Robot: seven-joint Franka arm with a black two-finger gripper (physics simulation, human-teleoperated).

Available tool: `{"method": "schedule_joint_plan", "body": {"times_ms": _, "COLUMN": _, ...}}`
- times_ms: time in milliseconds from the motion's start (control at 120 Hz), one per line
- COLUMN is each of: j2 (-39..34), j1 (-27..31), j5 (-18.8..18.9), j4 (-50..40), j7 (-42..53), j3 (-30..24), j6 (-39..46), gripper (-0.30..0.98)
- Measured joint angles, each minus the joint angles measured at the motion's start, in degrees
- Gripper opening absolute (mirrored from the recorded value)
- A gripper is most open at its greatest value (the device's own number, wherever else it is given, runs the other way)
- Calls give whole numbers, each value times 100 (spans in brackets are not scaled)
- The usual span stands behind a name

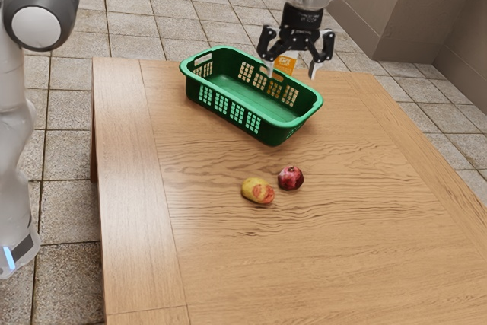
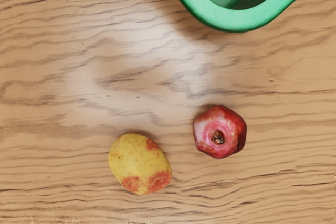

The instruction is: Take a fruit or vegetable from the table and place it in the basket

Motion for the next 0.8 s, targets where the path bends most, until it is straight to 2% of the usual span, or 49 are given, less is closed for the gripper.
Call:
{"method": "schedule_joint_plan", "body": {"times_ms": 167, "j2": -39, "j1": -38, "j5": 13, "j4": -2, "j7": -1414, "j3": -23, "j6": -34, "gripper": 69}}
{"method": "schedule_joint_plan", "body": {"times_ms": 300, "j2": -495, "j1": -262, "j5": -121, "j4": -58, "j7": -1892, "j3": -71, "j6": -55, "gripper": 69}}
{"method": "schedule_joint_plan", "body": {"times_ms": 400, "j2": -494, "j1": -490, "j5": -465, "j4": -198, "j7": -1880, "j3": -34, "j6": -79, "gripper": 69}}
{"method": "schedule_joint_plan", "body": {"times_ms": 533, "j2": 1, "j1": -627, "j5": -929, "j4": -167, "j7": -1576, "j3": -31, "j6": -100, "gripper": 69}}
{"method": "schedule_joint_plan", "body": {"times_ms": 608, "j2": 201, "j1": -434, "j5": -1158, "j4": -194, "j7": -1348, "j3": -38, "j6": -102, "gripper": 69}}
{"method": "schedule_joint_plan", "body": {"times_ms": 725, "j2": 154, "j1": -7, "j5": -1308, "j4": -528, "j7": -916, "j3": 32, "j6": -95, "gripper": 69}}
{"method": "schedule_joint_plan", "body": {"times_ms": 800, "j2": 163, "j1": 19, "j5": -1404, "j4": -809, "j7": -677, "j3": 48, "j6": -68, "gripper": 69}}
